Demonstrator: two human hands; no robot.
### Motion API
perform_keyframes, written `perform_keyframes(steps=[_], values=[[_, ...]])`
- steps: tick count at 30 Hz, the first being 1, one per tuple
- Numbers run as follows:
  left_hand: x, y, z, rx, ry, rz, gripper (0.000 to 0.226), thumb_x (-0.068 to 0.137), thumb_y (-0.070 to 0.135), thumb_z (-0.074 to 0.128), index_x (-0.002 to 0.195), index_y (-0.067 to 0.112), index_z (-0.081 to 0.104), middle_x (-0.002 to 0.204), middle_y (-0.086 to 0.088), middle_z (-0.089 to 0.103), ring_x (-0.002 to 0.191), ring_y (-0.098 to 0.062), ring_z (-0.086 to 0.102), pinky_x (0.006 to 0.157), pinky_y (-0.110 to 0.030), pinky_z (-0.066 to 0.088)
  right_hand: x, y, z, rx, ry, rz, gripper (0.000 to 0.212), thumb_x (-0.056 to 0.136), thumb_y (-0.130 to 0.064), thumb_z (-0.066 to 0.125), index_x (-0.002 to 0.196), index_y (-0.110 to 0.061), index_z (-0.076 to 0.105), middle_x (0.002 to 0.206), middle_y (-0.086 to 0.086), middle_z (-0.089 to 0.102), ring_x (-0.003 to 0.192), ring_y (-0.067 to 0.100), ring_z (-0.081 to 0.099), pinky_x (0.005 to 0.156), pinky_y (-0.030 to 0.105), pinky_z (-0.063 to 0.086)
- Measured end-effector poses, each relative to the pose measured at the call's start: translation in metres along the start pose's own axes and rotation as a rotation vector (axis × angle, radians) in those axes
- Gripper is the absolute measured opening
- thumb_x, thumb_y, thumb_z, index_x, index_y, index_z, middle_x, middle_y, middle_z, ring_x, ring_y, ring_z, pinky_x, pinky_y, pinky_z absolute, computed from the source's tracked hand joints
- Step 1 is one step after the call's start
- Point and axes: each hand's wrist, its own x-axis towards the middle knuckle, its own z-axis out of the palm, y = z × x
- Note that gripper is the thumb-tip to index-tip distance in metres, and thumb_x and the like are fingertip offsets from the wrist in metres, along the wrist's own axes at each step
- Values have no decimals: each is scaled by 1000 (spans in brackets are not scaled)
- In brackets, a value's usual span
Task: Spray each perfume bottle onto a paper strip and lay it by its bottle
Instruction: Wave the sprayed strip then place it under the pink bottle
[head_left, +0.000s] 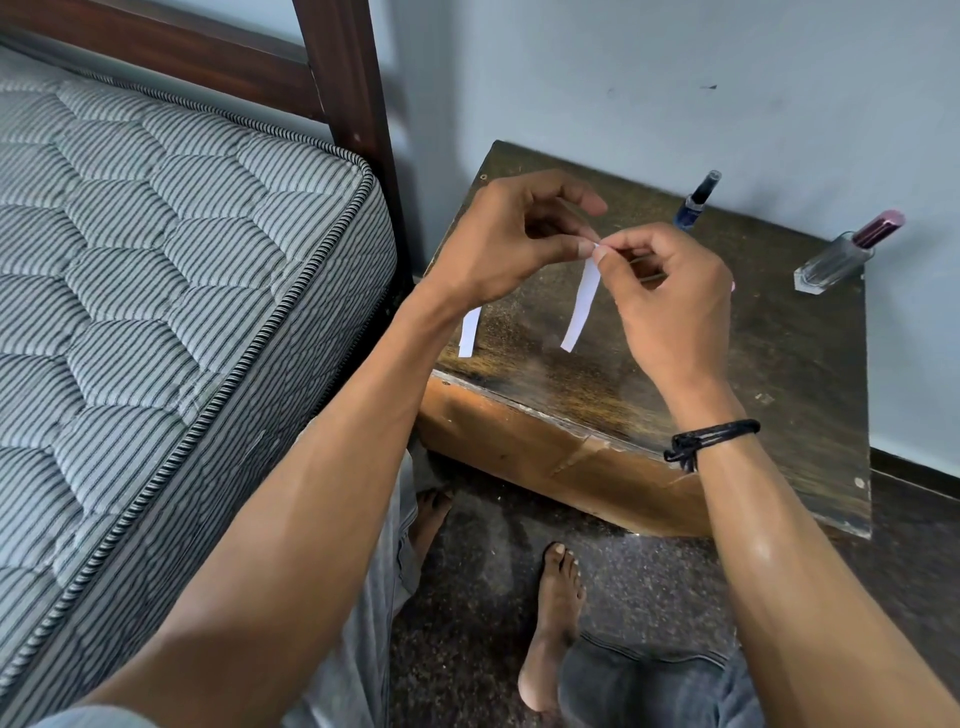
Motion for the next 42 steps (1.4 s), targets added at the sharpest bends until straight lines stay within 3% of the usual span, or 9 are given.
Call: perform_keyframes(steps=[3, 8, 13, 17, 20, 29, 35, 38, 42], values=[[-1, 1, 1, 2, -27, -1, 27, 82, 12, 80, 107, 8, 70, 93, -8, 76, 92, -19, 74, 91, -40, 58, 1, 0, 0, 35, 9, 28, 4, 94, -22, 74, 93, -26, 74, 88, -18, 72, 78, 0, 68, 71, 13, 52], [-1, 2, -1, 116, -105, -14, 16, 88, 18, 76, 98, 6, 76, 92, -5, 76, 88, -19, 72, 86, -40, 58, 2, 0, -1, 109, 1, 67, 3, 94, -29, 75, 91, -29, 76, 88, -13, 74, 79, 9, 71, 73, 37, 62], [1, 0, -10, 91, -4, -65, 13, 88, 17, 75, 99, 11, 77, 93, 1, 76, 87, -9, 71, 84, -24, 55, -2, 2, 1, 183, -17, 127, 3, 93, -27, 75, 92, -25, 77, 91, -9, 76, 83, 15, 71, 79, 47, 61], [4, -8, -19, 79, 218, -170, 11, 88, 15, 74, 98, 16, 78, 87, 7, 75, 78, -1, 66, 76, -15, 49, 0, -1, 4, 265, -30, 195, 8, 93, -22, 75, 90, -29, 77, 90, -8, 77, 82, 13, 70, 73, 33, 58], [5, -13, -27, 86, 283, -273, 16, 90, 7, 68, 97, 17, 78, 90, 8, 76, 85, -3, 69, 79, -20, 55, 11, -5, 10, 326, -47, 263, 11, 92, -16, 74, 90, -26, 78, 88, -8, 77, 77, 7, 68, 66, 20, 54], [3, -26, -47, 106, 501, -459, 20, 85, 11, 68, 92, 28, 76, 82, 17, 69, 82, -5, 67, 82, -27, 56, 83, 0, 61, 459, -81, 460, 12, 90, -10, 75, 82, -18, 79, 74, -4, 74, 66, 9, 63, 57, 19, 49], [5, -25, -37, 262, 229, -501, 37, 87, 3, 58, 110, 26, 74, 115, 4, 71, 107, -14, 64, 89, -19, 49, 125, 23, 80, 324, -83, 552, 14, 90, -11, 74, 77, -16, 74, 69, -2, 69, 57, 6, 61, 54, 19, 49], [1, -33, -36, 401, 61, -511, 46, 88, 2, 53, 125, 23, 69, 132, -1, 61, 122, -26, 54, 108, -36, 45, 133, 35, 98, 247, -114, 560, 11, 90, -9, 73, 79, -12, 73, 69, 1, 65, 52, 6, 56, 50, 17, 47], [-1, -40, -46, 552, -59, -527, 50, 92, 6, 47, 134, 29, 61, 145, 2, 47, 134, -29, 32, 114, -45, 33, 138, 42, 113, 125, -134, 541, 6, 90, -8, 72, 85, -9, 75, 69, 0, 63, 52, 9, 54, 46, 16, 45]])
